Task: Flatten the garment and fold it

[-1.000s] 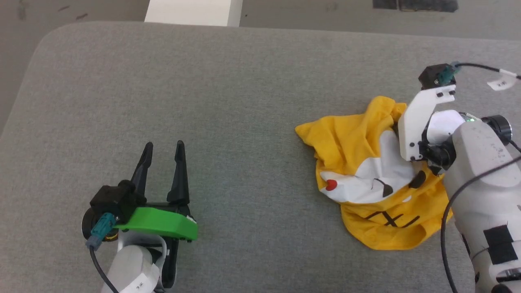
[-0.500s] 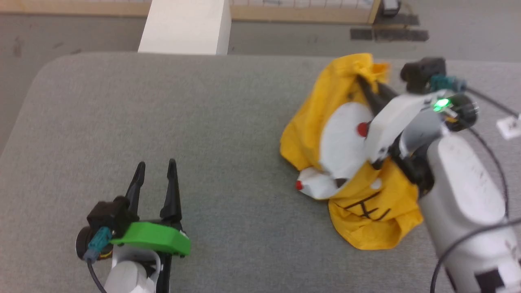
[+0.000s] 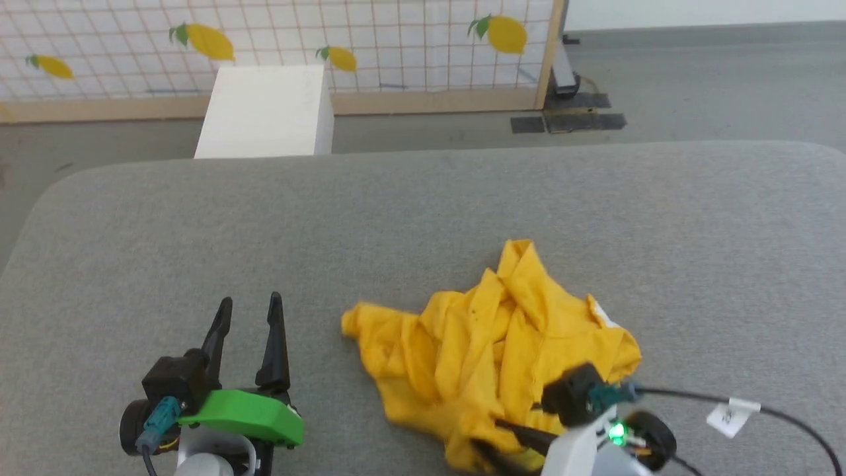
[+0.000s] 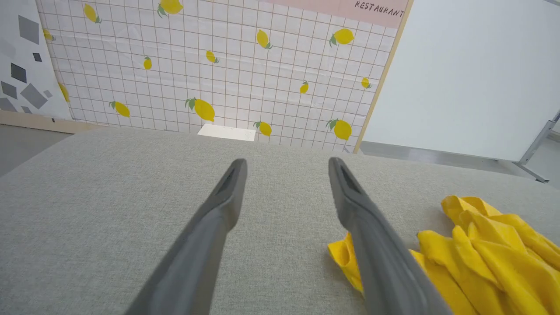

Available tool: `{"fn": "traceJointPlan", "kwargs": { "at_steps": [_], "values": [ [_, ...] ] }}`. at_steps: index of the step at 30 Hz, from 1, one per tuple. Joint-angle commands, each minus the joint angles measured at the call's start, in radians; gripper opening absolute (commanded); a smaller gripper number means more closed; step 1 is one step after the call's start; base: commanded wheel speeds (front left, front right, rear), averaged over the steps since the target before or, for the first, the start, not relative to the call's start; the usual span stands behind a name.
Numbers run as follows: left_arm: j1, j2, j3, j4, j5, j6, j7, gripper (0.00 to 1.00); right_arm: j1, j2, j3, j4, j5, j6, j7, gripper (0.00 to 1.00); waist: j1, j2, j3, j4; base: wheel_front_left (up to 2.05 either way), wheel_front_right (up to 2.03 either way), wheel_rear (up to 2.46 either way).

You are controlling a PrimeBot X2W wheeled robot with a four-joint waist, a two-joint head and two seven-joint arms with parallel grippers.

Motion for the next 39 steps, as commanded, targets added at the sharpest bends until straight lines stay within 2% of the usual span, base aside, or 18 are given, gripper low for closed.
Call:
{"fn": "traceJointPlan", "kwargs": {
  "at_steps": [1,5,9,13,18,28,29,30,31,36,39],
  "values": [
    [0.013,-0.002,0.002,0.004,0.003,-0.006,-0.004,1.0,0.016,0.009,-0.005,-0.008,-0.009,-0.002,-0.001,1.0,0.0,0.0,-0.013,-0.013,0.0,0.0,0.0],
    [0.019,-0.002,0.006,0.009,0.004,-0.008,-0.004,1.0,0.052,0.06,-0.086,-0.043,-0.029,-0.002,-0.094,1.0,0.0,0.0,-0.018,-0.016,0.0,0.0,0.0],
    [0.018,-0.002,0.009,0.006,0.005,-0.01,-0.004,1.0,0.049,0.12,-0.268,-0.061,-0.136,-0.002,-0.234,1.0,0.0,0.0,-0.013,-0.017,0.0,0.0,0.0],
    [0.005,-0.002,0.002,0.003,0.003,-0.012,-0.004,1.0,0.024,0.148,-0.371,-0.02,-0.209,-0.002,-0.232,1.0,0.0,0.0,0.004,-0.006,0.0,0.0,0.0],
    [-0.016,-0.002,-0.008,-0.005,0.0,-0.011,-0.004,1.0,-0.067,0.156,-0.383,0.074,-0.233,-0.002,-0.188,1.0,0.0,0.0,0.042,0.015,0.0,0.0,0.0],
    [-0.057,-0.002,-0.018,-0.013,-0.014,-0.001,-0.004,1.0,-0.263,0.157,-0.313,0.31,-0.255,-0.002,-0.124,1.0,0.0,0.0,0.114,0.06,0.0,0.0,0.0],
    [-0.058,-0.002,-0.019,-0.013,-0.015,0.0,-0.004,1.0,-0.273,0.157,-0.314,0.329,-0.255,-0.002,-0.116,0.48,0.0,0.0,0.117,0.063,0.0,0.0,0.0],
    [-0.059,-0.002,-0.019,-0.013,-0.016,0.001,-0.004,1.0,-0.278,0.157,-0.316,0.338,-0.256,-0.002,-0.113,0.36,0.0,0.0,0.118,0.065,0.0,0.0,0.0],
    [-0.059,-0.002,-0.019,-0.013,-0.017,0.002,-0.004,1.0,-0.285,0.157,-0.319,0.353,-0.26,-0.002,-0.112,0.0,0.0,0.0,0.119,0.067,0.0,0.0,0.0],
    [-0.054,-0.002,-0.015,-0.01,-0.019,0.005,-0.004,1.0,-0.275,0.157,-0.367,0.356,-0.228,-0.002,-0.158,0.0,0.0,0.0,0.106,0.066,0.0,0.0,0.0],
    [-0.05,-0.002,-0.011,-0.007,-0.016,0.006,-0.004,1.0,-0.253,0.157,-0.44,0.336,-0.206,-0.002,-0.197,0.0,0.0,0.0,0.087,0.058,0.0,0.0,0.0]
  ]
}}
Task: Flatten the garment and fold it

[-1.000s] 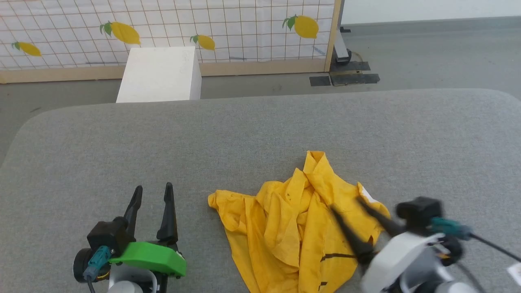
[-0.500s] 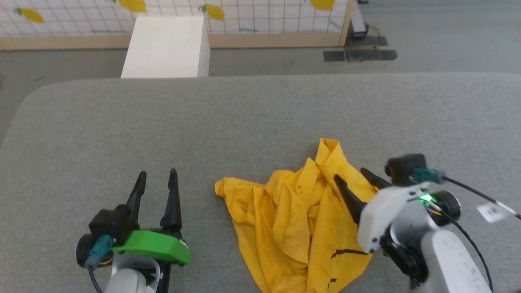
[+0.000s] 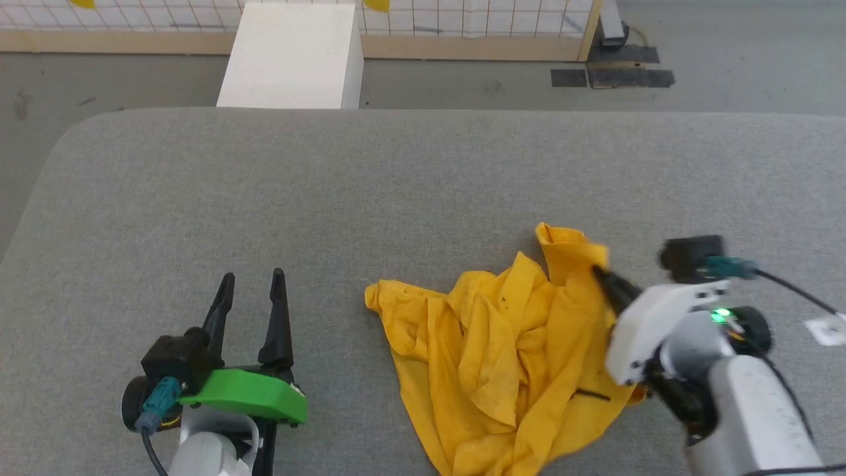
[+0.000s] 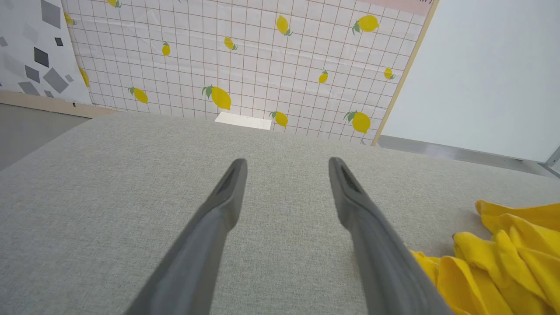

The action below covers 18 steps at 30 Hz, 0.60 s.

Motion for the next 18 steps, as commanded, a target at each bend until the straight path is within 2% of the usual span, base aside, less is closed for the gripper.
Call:
{"fn": "traceJointPlan", "kwargs": {
  "at_steps": [1,6,10,14,18],
  "values": [
    [0.001,-0.002,0.002,0.001,-0.006,0.004,-0.004,1.0,0.026,-0.002,-0.123,-0.046,0.017,-0.002,-0.052,0.0,0.0,0.0,-0.027,-0.015,0.0,0.0,0.0],
    [0.012,-0.002,0.003,-0.002,0.001,0.003,-0.004,1.0,0.031,-0.002,-0.337,-0.168,-0.047,-0.002,-0.097,0.0,0.0,0.0,-0.047,-0.027,0.0,0.0,0.0],
    [0.017,-0.002,0.002,-0.002,0.004,0.001,-0.004,1.0,0.016,-0.002,-0.403,-0.303,-0.107,-0.002,-0.086,0.0,0.0,0.0,-0.054,-0.03,0.0,0.0,0.0],
    [0.016,-0.002,0.0,0.002,0.005,-0.003,-0.004,1.0,0.007,-0.002,-0.34,-0.436,-0.13,-0.002,-0.056,0.0,0.0,0.0,-0.06,-0.025,0.0,0.0,0.0],
    [0.016,-0.002,-0.003,0.006,0.002,-0.006,-0.004,1.0,0.024,-0.002,-0.162,-0.515,-0.128,-0.002,-0.017,0.0,0.0,0.0,-0.064,-0.015,0.0,0.0,0.0]
  ]
}}
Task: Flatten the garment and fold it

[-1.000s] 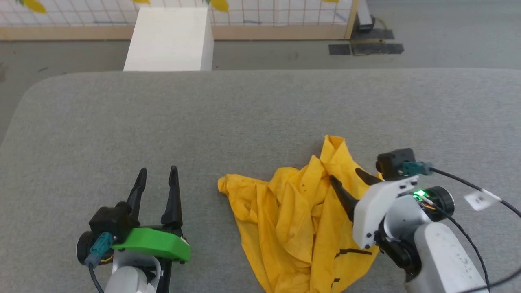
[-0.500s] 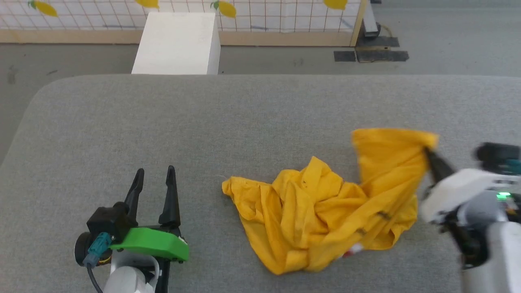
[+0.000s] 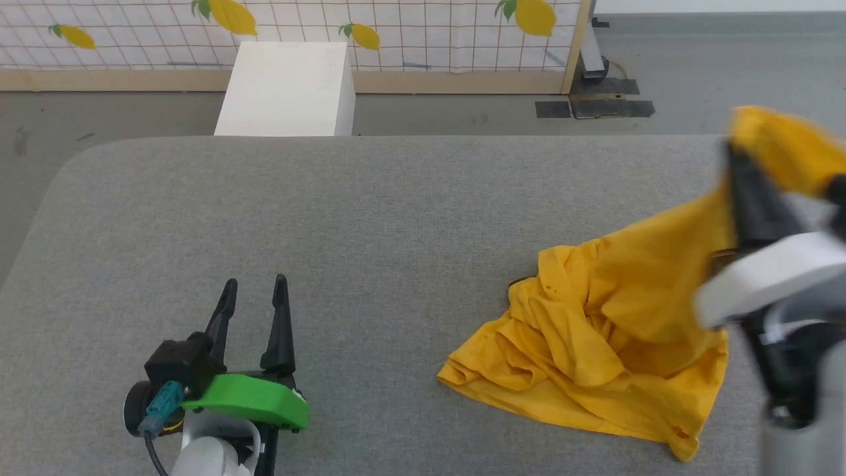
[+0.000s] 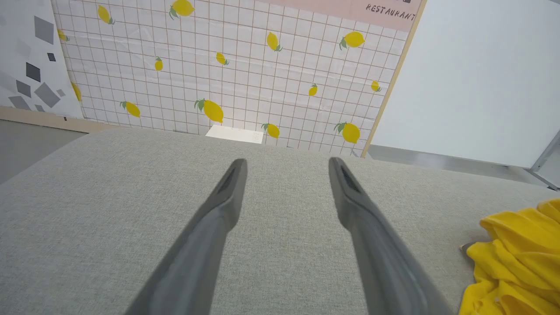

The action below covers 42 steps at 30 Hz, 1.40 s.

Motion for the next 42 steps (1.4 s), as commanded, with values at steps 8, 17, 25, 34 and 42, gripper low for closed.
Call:
{"fn": "traceJointPlan", "kwargs": {
  "at_steps": [8,17,25,34,42],
  "values": [
    [0.001,-0.002,-0.006,0.004,-0.007,-0.004,-0.004,1.0,0.009,0.002,0.466,0.102,0.051,-0.001,0.049,0.0,0.0,0.0,0.006,0.031,0.0,0.0,0.0],
    [-0.001,-0.002,-0.011,0.008,-0.019,0.0,-0.004,1.0,0.042,-0.012,0.734,0.359,0.175,-0.001,0.12,1.0,0.0,0.0,0.024,0.059,0.0,0.0,0.0],
    [0.017,-0.002,-0.006,0.016,-0.012,-0.003,-0.004,1.0,0.075,-0.04,0.583,0.269,0.175,-0.001,-0.098,1.0,0.0,0.0,0.012,0.035,0.0,0.0,0.0],
    [0.023,0.011,-0.112,0.093,0.031,-0.034,0.024,1.0,0.221,-0.006,0.174,0.19,0.054,-0.001,-0.3,1.0,0.0,0.0,-0.011,-0.009,0.0,0.0,0.0],
    [0.012,0.021,-0.206,0.177,0.057,0.005,0.295,1.0,0.305,0.001,0.049,0.185,0.051,-0.001,-0.289,1.0,0.0,0.0,-0.016,-0.053,0.0,0.0,0.0]
  ]
}}
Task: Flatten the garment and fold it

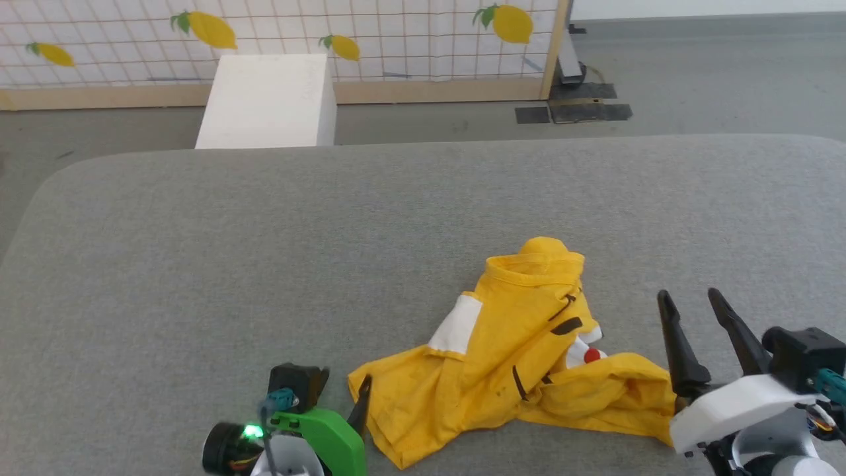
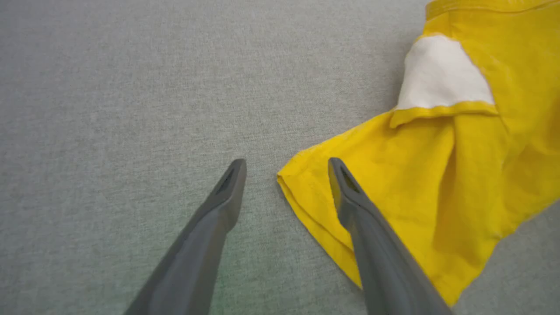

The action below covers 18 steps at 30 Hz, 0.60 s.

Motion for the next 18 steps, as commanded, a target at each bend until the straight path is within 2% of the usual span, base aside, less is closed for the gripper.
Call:
{"fn": "traceJointPlan", "kwargs": {
  "at_steps": [1,4,9,10,11,12,15,18],
  "values": [
    [-0.005,0.002,0.004,0.007,0.012,0.026,0.044,1.0,0.014,0.002,-0.005,-0.005,0.009,-0.001,0.002,1.0,0.0,0.0,0.0,-0.016,0.0,0.0,0.0],
    [-0.019,-0.003,-0.004,0.021,-0.003,0.051,0.16,1.0,0.022,0.002,-0.002,-0.003,0.032,-0.001,0.002,1.0,0.0,0.0,0.007,-0.035,0.0,0.0,0.0],
    [-0.038,-0.009,-0.03,0.051,-0.039,0.055,0.328,1.0,0.014,0.002,0.02,0.009,0.057,-0.001,-0.002,1.0,0.0,0.0,0.021,-0.059,0.0,0.0,0.0],
    [-0.041,-0.01,-0.039,0.054,-0.048,0.046,0.359,0.45,0.011,0.002,0.025,0.012,0.061,-0.001,-0.004,1.0,0.0,0.0,0.025,-0.063,0.0,0.0,0.0],
    [-0.042,-0.01,-0.048,0.056,-0.056,0.036,0.383,0.15,0.01,0.002,0.029,0.015,0.066,-0.001,-0.004,1.0,0.0,0.0,0.028,-0.066,0.0,0.0,0.0],
    [-0.043,-0.011,-0.059,0.052,-0.067,0.023,0.405,0.0,0.007,0.002,0.033,0.019,0.072,-0.001,-0.005,1.0,0.0,0.0,0.031,-0.068,0.0,0.0,0.0],
    [-0.048,-0.007,-0.047,0.008,-0.088,0.015,0.378,0.0,0.003,0.002,0.041,0.027,0.078,-0.001,-0.007,1.0,0.0,0.0,0.037,-0.069,0.0,0.0,0.0],
    [-0.047,0.023,0.025,-0.054,-0.09,0.066,0.282,0.0,0.002,0.002,0.039,0.033,0.081,-0.001,-0.009,1.0,0.0,0.0,0.041,-0.062,0.0,0.0,0.0]
  ]
}}
